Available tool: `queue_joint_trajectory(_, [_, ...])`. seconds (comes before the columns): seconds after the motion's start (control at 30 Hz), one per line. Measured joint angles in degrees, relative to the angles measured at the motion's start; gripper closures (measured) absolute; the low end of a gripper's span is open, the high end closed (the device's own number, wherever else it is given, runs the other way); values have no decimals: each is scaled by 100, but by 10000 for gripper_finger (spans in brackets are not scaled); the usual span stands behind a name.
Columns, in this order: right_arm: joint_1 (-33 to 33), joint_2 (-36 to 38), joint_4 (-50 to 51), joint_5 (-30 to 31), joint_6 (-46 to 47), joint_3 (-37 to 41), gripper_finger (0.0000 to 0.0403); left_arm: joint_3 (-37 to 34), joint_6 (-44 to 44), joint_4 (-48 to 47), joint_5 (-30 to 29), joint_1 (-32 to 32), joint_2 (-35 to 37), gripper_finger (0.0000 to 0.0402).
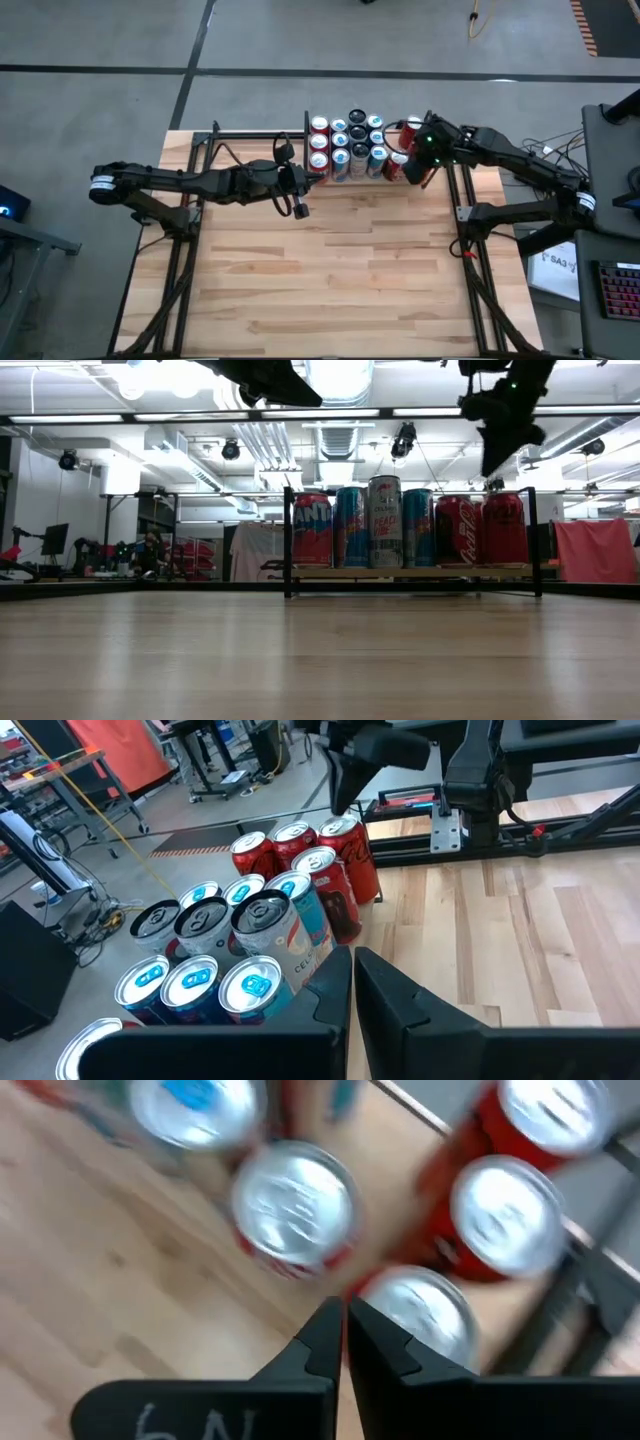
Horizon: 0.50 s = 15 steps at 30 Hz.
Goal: Place canned beverage on shelf
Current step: Adjust the soda cans on the shelf
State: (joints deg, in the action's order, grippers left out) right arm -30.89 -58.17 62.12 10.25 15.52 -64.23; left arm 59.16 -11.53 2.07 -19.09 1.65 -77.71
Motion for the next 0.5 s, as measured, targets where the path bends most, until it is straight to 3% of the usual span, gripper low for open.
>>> queue_joint_trajectory(0.1, [0, 2, 242, 317, 189, 79, 394, 0, -30, 0, 1, 0, 0, 402])
queue_joint_trajectory(0.5, [0, -178, -126, 337, 96, 398, 394, 0, -101, 4, 2, 0, 0, 402])
